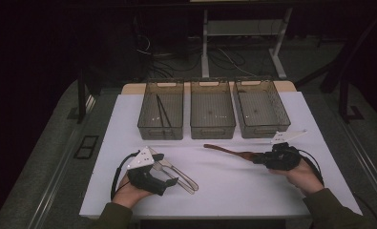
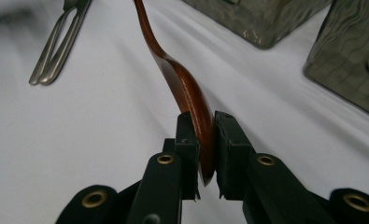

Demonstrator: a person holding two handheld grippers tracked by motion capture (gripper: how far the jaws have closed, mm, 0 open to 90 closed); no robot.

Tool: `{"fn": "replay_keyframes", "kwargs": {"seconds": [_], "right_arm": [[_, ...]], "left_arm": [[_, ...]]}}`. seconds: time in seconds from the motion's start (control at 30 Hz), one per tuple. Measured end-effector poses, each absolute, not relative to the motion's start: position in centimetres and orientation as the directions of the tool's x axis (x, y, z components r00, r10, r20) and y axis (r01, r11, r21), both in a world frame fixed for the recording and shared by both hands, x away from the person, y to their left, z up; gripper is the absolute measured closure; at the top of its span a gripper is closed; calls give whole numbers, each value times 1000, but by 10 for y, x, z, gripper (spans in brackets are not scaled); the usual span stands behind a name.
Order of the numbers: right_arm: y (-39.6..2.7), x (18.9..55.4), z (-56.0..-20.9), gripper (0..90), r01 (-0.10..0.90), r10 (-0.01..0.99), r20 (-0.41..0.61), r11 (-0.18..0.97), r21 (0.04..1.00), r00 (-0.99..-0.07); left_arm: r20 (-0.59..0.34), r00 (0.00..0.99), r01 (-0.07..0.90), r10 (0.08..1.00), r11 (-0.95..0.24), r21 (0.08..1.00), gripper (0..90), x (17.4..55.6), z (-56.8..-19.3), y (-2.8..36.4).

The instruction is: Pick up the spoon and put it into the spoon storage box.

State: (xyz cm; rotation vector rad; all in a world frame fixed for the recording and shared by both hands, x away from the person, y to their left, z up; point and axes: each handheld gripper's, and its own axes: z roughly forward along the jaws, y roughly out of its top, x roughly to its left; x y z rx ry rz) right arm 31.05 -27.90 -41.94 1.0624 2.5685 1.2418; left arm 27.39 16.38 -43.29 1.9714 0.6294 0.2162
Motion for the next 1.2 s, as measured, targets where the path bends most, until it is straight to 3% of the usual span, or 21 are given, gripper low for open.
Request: {"fn": "replay_keyframes", "kwargs": {"seconds": [0.57,1.2], "right_arm": [[-282,317,-395,794,544,686,199,332,770,-700],[-266,350,-374,794,567,794,157,265,780,-588]], "left_arm": [[-121,846,336,519,-343,877,0,276,-433,166],[-117,847,335,518,-350,875,0,275,-433,164]]}}
